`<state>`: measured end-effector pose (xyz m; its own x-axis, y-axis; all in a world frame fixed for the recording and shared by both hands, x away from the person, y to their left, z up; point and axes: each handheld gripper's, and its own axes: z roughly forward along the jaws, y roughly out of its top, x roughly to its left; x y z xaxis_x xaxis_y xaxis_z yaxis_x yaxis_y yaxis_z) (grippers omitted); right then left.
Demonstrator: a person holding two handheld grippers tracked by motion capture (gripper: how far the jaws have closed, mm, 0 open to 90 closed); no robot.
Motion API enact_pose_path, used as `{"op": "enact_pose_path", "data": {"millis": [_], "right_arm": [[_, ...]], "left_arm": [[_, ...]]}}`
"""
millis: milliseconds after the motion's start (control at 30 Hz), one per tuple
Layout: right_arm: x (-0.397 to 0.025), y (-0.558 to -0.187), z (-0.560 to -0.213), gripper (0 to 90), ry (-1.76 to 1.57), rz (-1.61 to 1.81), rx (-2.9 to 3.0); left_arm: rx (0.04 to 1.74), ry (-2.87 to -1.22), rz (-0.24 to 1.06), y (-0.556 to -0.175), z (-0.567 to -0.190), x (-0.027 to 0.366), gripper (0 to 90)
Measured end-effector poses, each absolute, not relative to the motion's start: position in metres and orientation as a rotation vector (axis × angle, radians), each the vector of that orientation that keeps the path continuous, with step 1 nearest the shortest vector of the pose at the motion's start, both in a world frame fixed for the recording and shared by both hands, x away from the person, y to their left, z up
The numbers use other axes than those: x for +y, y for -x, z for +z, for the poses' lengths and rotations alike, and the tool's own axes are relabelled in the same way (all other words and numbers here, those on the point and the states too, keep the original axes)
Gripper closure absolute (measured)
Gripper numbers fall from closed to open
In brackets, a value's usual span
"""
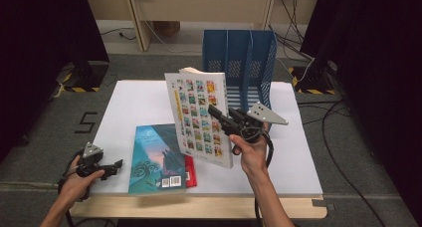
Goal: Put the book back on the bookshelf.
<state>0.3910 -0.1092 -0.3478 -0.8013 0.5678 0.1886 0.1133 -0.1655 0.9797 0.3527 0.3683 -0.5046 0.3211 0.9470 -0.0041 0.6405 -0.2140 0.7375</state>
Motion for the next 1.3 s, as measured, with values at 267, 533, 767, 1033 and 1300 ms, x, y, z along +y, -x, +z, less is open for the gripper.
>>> {"op": "enact_pose_path", "data": {"millis": [267,533,767,1033,1300], "right_arm": [[-0.132,-0.385,-0.36,71.3,-0.794,1.936,1.782],[-0.147,-0.382,-0.378,71.5,-0.724,1.828,1.787],[-0.171,-0.369,-0.39,73.8,-0.681,1.794,1.81],[-0.194,-0.357,-0.407,73.5,-0.757,1.794,1.778],[-0.206,-0.346,-0.42,73.5,-0.807,1.774,1.755]], "left_arm": [[1.399,-1.942,0.611,-0.353,-0.505,0.368,14.7],[1.398,-1.941,0.611,-0.353,-0.505,0.368,14.7],[1.397,-1.941,0.612,-0.353,-0.505,0.368,14.7],[1.395,-1.941,0.611,-0.353,-0.505,0.368,14.6],[1.394,-1.939,0.613,-0.353,-0.505,0.368,14.4]]}}
